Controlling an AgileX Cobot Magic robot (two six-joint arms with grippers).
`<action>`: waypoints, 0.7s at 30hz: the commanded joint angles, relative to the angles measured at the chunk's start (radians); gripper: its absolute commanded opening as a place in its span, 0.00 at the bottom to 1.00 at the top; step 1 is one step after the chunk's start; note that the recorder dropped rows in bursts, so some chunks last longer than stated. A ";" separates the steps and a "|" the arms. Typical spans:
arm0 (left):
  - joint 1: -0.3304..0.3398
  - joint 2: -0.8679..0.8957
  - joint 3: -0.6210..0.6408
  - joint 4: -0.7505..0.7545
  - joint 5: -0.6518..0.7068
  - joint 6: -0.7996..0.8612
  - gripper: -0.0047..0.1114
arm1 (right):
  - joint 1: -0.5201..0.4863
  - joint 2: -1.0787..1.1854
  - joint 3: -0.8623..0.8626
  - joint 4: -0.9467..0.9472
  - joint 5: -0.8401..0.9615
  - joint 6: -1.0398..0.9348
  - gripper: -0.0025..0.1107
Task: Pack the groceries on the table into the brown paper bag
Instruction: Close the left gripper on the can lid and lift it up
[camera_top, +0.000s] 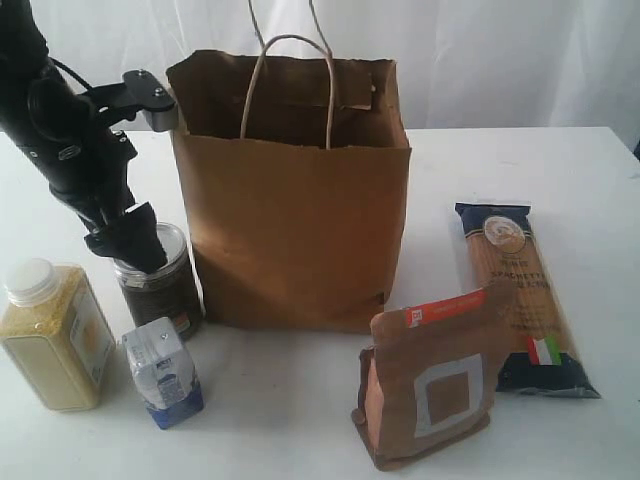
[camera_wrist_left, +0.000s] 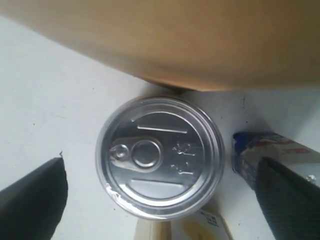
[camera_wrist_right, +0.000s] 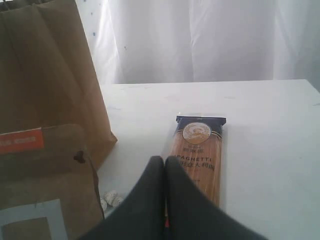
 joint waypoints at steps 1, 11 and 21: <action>0.004 -0.006 -0.003 -0.001 0.019 0.005 0.94 | -0.006 -0.006 0.004 0.000 -0.007 -0.007 0.02; 0.004 -0.095 -0.005 -0.001 -0.003 -0.011 0.94 | -0.006 -0.006 0.004 0.000 -0.007 -0.007 0.02; 0.004 -0.106 0.087 -0.004 -0.040 -0.007 0.94 | -0.006 -0.006 0.004 0.000 -0.007 0.014 0.02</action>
